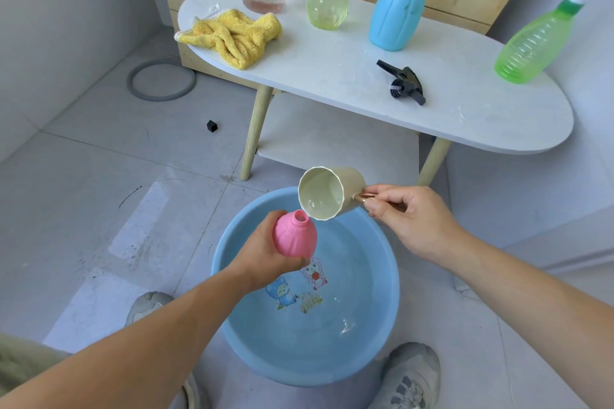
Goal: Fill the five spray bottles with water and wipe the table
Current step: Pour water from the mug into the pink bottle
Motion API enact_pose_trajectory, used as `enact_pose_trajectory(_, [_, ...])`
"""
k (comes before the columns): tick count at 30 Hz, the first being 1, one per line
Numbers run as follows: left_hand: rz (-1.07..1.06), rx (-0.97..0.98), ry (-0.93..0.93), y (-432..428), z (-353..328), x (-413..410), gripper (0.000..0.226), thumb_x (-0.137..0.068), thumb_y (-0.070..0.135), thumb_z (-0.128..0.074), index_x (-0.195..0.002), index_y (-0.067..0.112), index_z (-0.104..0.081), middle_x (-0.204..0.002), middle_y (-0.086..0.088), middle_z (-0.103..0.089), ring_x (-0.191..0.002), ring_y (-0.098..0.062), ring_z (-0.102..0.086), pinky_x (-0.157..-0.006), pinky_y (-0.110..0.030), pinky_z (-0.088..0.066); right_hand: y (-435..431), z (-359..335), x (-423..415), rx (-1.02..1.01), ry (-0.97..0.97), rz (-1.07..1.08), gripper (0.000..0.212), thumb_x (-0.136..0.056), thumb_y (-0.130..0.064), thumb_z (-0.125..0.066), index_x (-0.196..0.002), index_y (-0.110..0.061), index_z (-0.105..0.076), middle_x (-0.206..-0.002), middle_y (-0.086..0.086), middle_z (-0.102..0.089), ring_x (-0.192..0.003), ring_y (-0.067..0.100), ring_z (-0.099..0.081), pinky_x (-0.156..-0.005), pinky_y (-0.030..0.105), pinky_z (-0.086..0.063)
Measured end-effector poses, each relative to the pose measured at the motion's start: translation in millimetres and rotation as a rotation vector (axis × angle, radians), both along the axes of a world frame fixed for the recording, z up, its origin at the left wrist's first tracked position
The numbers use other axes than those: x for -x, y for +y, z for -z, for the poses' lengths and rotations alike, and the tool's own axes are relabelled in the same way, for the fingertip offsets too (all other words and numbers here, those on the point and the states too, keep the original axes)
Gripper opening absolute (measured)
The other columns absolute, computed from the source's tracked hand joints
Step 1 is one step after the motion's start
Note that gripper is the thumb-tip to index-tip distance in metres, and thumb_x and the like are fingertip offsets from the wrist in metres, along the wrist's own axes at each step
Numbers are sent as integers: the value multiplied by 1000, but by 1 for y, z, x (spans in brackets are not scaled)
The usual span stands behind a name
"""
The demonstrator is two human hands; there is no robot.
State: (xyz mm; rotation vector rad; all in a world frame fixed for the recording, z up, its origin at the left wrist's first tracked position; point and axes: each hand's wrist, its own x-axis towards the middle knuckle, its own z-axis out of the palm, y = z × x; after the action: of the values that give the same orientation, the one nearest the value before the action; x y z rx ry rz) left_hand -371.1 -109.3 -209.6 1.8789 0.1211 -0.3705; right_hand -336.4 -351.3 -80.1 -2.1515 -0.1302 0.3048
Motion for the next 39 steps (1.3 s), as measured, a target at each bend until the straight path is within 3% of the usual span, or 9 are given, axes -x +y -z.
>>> enact_pose_trajectory(6, [-1, 0, -2, 0, 2, -1, 83, -65, 20, -94, -128, 39, -44, -116, 11, -57, -102, -14, -62, -73, -30, -62, -1, 1, 0, 12, -17, -6, 11, -91, -16, -67, -91, -14, -78, -118, -5, -67, -102, -14, -60, -84, 2, -43])
enact_pose_trajectory(12, [-2, -5, -1, 0, 4, -3, 84, -64, 22, -94, -128, 40, -43, -116, 12, -57, -103, -17, -62, -74, -32, -63, 0, -1, 0, 10, -50, -10, 11, -91, -13, -67, -90, -14, -78, -114, -8, -67, -94, -16, -61, -79, 1, -42])
enact_pose_trajectory(24, [-3, -7, -2, 0, 4, -3, 82, -64, 21, -94, -127, 39, -44, -116, 11, -58, -104, -17, -63, -74, -30, -62, 0, -1, -1, 67, -136, -30, 14, -90, -17, -68, -83, -27, -75, -119, -4, -66, -107, -14, -57, -82, 2, -40])
enact_pose_trajectory(39, [-4, 5, 7, -1, 4, -3, 80, -66, 18, -93, -125, 40, -44, -114, 12, -57, -100, -13, -62, -66, -27, -62, -3, -1, -3, 102, -216, -65, 12, -90, -12, -68, -89, -6, -78, -113, -4, -66, -117, -8, -53, -81, 1, -39])
